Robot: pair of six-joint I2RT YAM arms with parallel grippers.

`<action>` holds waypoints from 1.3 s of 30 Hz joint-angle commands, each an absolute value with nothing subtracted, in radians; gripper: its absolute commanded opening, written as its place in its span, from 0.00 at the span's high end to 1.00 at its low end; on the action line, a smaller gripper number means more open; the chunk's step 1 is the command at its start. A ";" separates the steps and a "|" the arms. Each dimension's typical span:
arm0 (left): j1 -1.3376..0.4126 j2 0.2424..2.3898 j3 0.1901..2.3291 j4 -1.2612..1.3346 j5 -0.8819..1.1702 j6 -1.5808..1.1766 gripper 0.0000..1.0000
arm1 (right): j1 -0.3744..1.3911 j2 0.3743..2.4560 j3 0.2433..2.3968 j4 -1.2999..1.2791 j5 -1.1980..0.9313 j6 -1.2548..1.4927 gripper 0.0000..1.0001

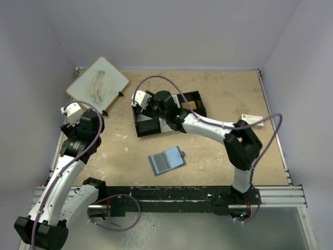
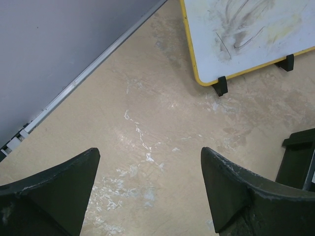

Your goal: Take the credit cards out of the card holder

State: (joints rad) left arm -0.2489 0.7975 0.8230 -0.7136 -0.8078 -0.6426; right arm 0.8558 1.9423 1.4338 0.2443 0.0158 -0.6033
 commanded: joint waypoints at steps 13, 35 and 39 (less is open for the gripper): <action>-0.242 0.788 0.840 -0.683 -0.779 -0.627 0.19 | 0.932 1.428 0.903 0.062 0.179 0.511 0.35; -0.242 0.819 0.841 -0.693 -0.789 -0.632 0.19 | 1.154 1.660 1.005 -0.124 0.290 0.611 0.28; -0.242 0.819 0.841 -0.693 -0.785 -0.631 0.19 | 1.164 1.698 1.024 -0.128 0.293 0.611 0.28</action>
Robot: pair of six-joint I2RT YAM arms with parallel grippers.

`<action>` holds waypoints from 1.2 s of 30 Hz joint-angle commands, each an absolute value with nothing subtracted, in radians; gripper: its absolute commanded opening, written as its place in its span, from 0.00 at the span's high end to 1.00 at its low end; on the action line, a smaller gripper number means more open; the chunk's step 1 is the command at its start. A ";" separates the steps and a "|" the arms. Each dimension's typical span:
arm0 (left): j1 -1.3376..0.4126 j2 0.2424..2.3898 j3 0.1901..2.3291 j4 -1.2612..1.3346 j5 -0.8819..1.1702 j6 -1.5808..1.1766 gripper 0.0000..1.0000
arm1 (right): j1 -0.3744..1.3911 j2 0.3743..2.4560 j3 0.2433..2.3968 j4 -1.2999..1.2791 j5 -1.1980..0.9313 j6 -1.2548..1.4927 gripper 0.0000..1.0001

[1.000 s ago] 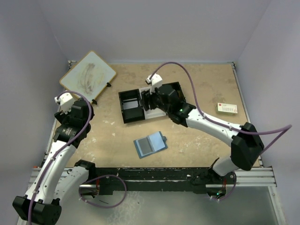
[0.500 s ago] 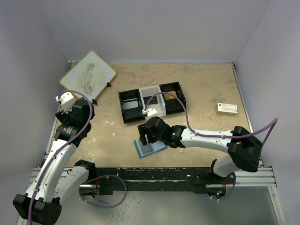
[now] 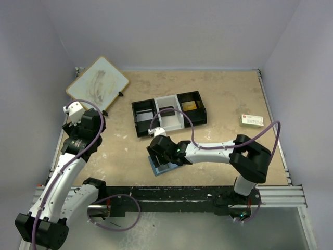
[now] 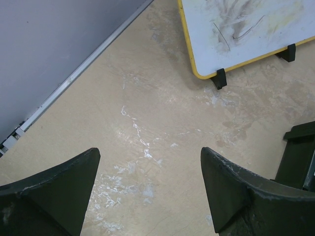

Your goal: Take the credit cards out of the card holder

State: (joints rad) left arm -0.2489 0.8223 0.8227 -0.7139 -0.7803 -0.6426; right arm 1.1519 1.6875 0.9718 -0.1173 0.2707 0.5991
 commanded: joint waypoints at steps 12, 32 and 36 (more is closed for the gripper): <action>-0.242 0.819 0.839 -0.692 -0.779 -0.629 0.20 | 1.168 1.753 1.037 -0.130 0.307 0.629 0.33; -0.243 0.828 0.836 -0.687 -0.749 -0.622 0.20 | 1.118 1.670 0.836 0.164 0.082 0.712 0.46; -0.242 0.825 0.836 -0.679 -0.728 -0.613 0.20 | 1.098 1.655 0.794 0.228 0.047 0.734 0.47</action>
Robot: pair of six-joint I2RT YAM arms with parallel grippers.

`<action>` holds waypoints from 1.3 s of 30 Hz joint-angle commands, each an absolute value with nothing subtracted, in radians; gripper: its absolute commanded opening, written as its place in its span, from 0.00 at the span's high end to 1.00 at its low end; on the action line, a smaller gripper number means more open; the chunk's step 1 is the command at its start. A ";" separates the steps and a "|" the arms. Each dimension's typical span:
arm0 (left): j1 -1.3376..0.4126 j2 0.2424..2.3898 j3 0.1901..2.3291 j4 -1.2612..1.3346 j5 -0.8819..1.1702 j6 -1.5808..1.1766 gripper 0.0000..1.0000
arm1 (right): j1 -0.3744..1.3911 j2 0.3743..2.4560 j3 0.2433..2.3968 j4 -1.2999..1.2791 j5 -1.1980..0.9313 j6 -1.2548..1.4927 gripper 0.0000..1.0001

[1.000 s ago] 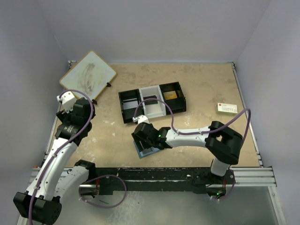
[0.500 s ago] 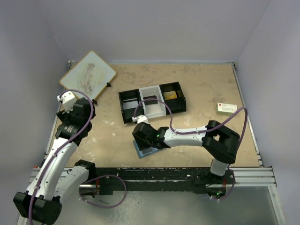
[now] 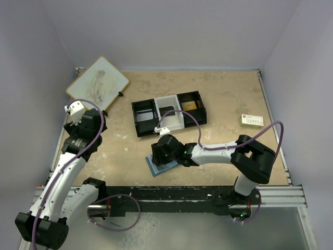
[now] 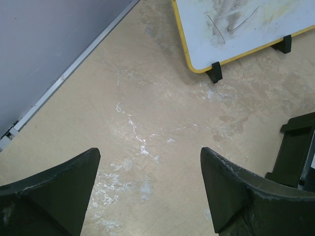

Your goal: Take the credit cards out of the card holder

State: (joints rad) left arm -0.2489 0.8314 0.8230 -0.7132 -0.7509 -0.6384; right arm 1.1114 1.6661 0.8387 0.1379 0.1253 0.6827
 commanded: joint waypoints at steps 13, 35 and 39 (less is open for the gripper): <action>-0.245 0.629 0.611 -0.335 0.207 -0.850 0.28 | 0.993 1.641 0.668 0.426 -0.115 0.787 0.50; -0.353 0.519 0.382 -0.347 0.283 -1.006 0.31 | 0.991 1.668 0.641 0.473 -0.078 0.847 0.50; -0.536 0.573 0.392 -0.313 0.139 -1.029 0.32 | 0.990 1.654 0.635 0.469 -0.062 0.850 0.50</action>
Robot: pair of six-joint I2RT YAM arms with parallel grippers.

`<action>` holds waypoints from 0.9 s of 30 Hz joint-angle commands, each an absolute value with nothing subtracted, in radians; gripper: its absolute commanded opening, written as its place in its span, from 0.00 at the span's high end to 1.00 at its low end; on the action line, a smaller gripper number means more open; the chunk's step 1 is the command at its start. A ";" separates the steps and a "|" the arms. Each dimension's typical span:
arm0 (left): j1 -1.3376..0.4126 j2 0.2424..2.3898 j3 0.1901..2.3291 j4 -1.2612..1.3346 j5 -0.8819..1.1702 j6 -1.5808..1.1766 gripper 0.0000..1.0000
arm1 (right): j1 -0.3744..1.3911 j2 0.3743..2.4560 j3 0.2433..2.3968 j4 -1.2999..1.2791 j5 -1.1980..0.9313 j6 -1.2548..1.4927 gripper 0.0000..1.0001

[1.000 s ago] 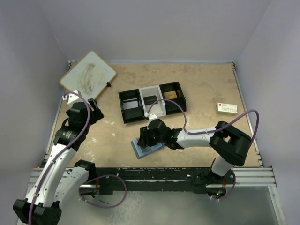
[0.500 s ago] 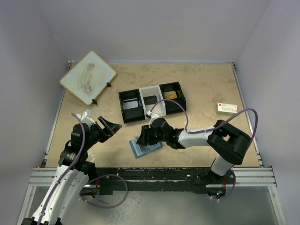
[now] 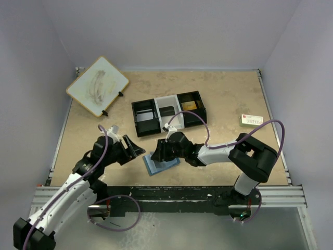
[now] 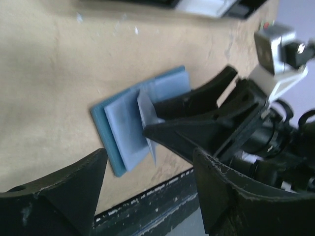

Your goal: Take the credit cards out of the card holder

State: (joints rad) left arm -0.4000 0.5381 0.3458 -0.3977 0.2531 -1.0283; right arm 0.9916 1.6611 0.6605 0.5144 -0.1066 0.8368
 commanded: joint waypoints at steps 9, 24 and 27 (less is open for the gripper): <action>-0.788 0.574 0.278 -0.076 -0.056 -1.159 0.45 | 0.990 1.670 0.632 0.484 -0.075 0.857 0.50; -1.019 0.749 0.284 -0.026 -0.278 -1.208 0.60 | 0.989 1.659 0.621 0.487 -0.071 0.858 0.49; -1.040 0.797 0.289 -0.028 -0.287 -1.206 0.61 | 0.988 1.653 0.616 0.489 -0.071 0.858 0.49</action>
State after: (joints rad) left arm -1.0153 0.7528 0.2775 -0.0708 -0.2314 -1.1900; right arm 0.9916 1.6608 0.6456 0.5404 -0.0967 0.8574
